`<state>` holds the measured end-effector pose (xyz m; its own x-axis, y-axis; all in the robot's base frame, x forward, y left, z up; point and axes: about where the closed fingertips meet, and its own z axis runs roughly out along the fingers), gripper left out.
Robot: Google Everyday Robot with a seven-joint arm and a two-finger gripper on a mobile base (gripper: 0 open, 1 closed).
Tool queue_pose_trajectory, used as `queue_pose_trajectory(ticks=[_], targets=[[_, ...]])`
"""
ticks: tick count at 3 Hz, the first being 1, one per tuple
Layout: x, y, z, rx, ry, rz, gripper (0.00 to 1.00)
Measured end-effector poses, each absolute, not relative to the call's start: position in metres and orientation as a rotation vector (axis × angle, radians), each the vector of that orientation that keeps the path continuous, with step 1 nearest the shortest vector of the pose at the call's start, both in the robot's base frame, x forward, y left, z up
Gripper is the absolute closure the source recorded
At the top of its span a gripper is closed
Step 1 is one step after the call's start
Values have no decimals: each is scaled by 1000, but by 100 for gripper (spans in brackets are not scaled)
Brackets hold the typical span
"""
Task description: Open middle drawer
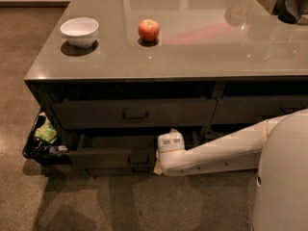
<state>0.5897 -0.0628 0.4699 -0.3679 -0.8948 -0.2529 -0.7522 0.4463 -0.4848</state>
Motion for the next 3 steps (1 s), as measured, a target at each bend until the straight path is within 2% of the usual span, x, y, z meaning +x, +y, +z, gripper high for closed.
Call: queue_pose_trajectory(ticks=[1, 3], targets=[[590, -63, 470, -1380, 2222, -396, 19], [590, -63, 470, -1380, 2222, -396, 65]])
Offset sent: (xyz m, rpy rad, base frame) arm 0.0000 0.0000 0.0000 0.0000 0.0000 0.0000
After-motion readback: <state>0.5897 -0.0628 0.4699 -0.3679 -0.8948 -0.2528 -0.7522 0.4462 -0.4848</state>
